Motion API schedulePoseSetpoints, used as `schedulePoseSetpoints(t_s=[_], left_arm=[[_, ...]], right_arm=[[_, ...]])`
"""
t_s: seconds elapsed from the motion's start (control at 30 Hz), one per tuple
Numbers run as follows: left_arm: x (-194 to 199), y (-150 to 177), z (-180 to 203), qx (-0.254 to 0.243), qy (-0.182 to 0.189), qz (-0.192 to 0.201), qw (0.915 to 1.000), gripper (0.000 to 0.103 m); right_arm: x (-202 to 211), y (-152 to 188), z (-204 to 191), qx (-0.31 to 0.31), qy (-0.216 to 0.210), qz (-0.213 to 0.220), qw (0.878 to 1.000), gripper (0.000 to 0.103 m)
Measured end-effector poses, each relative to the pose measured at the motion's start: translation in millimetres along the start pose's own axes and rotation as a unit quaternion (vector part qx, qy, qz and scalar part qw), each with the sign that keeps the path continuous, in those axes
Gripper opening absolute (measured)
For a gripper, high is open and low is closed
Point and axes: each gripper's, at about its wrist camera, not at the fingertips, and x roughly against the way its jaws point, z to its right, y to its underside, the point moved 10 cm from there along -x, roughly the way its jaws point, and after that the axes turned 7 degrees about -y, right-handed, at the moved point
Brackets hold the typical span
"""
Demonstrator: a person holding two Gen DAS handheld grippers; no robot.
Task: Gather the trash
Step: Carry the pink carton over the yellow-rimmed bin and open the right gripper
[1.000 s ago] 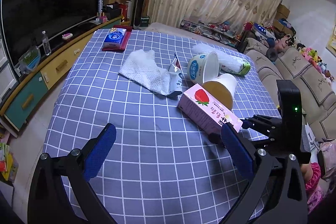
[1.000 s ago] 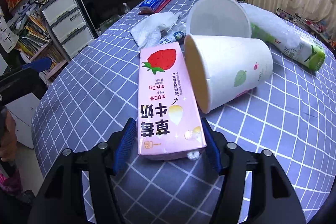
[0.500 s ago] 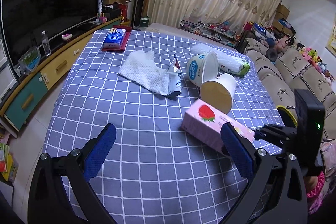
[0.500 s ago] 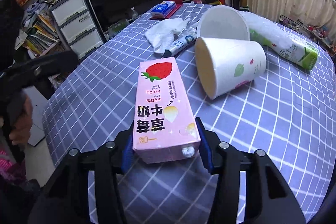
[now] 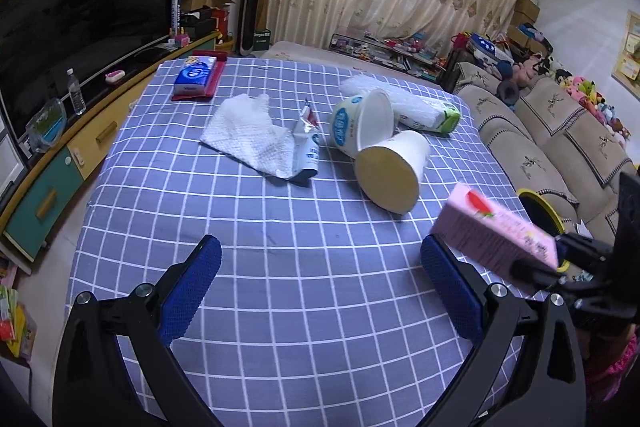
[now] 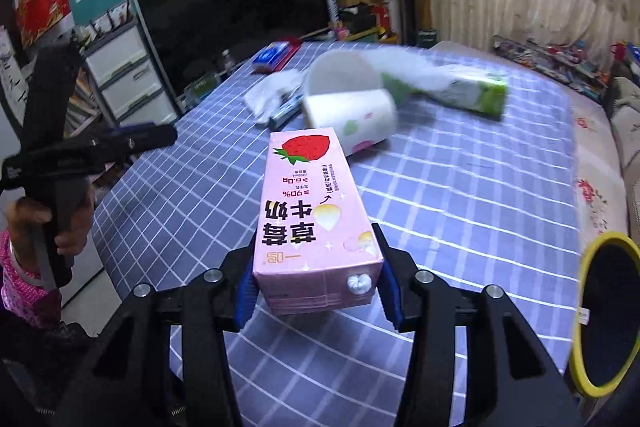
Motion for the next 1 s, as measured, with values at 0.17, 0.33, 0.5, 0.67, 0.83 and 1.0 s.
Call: schedulePoseSetpoints(t_s=[0.17,0.33,0.5,0.67,0.83,1.0], left_arm=[[-2,1,14,-0.013,0.007,-0.001,0.9999,0.098],[-11,0,33,-0.028,0.018,-0.008,0.9994,0.098],[-25,-2,56,-0.045,0.033,-0.018,0.9983,0.098],[-43,-3,76,-0.059,0.044,-0.030,0.9968,0.098],[-65,-4,88,-0.065,0.048,-0.047,0.9956,0.098],[-81,-9,94,-0.070,0.042,-0.054,0.9952,0.098]], right_arm=[[29,0,28,-0.020,0.035,0.026,0.999,0.047],[61,8,84,-0.071,0.093,0.049,0.992,0.047],[94,35,158,-0.150,0.164,0.059,0.973,0.047],[114,84,246,-0.244,0.245,0.039,0.938,0.047],[102,127,299,-0.294,0.278,-0.008,0.914,0.048],[92,141,318,-0.309,0.293,-0.024,0.905,0.058]])
